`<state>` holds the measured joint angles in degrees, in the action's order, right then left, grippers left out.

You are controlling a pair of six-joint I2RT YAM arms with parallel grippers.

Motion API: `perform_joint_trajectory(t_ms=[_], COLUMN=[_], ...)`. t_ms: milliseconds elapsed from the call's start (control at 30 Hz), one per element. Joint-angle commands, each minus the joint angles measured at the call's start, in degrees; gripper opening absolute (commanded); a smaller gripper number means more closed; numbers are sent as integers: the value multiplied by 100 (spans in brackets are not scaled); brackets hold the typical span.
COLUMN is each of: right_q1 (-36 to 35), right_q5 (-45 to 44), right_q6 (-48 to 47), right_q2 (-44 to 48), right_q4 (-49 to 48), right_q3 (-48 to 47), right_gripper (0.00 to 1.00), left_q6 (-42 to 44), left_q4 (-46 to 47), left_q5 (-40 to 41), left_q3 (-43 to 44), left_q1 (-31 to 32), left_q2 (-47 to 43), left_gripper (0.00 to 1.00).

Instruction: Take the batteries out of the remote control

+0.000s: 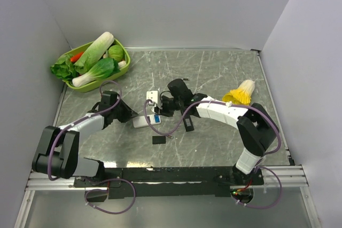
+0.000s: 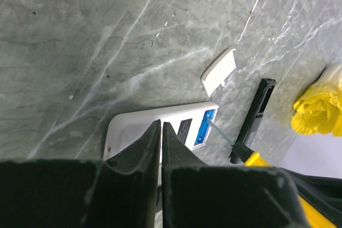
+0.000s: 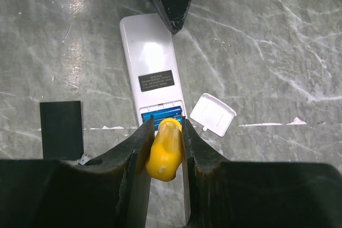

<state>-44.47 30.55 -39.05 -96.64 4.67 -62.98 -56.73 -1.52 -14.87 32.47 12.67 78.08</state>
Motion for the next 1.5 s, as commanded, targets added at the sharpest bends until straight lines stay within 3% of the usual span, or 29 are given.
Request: perform_joint_trajectory(t_ms=[0, 733, 1467], right_q1=[-132, -809, -1248], right_q5=[-249, -1121, -2008], right_q6=[196, 415, 626], right_q2=[-162, -1208, -1436], right_q4=[473, 1177, 966], right_q3=[85, -1058, -1023], right_gripper=[0, 0, 0], left_q6=[-14, -277, -348], left_q4=[22, 503, 609], left_q5=[345, 538, 521], left_q3=[58, -698, -812], left_q1=[104, 122, 113], left_q2=[-4, -100, -153], left_gripper=[9, 6, 6])
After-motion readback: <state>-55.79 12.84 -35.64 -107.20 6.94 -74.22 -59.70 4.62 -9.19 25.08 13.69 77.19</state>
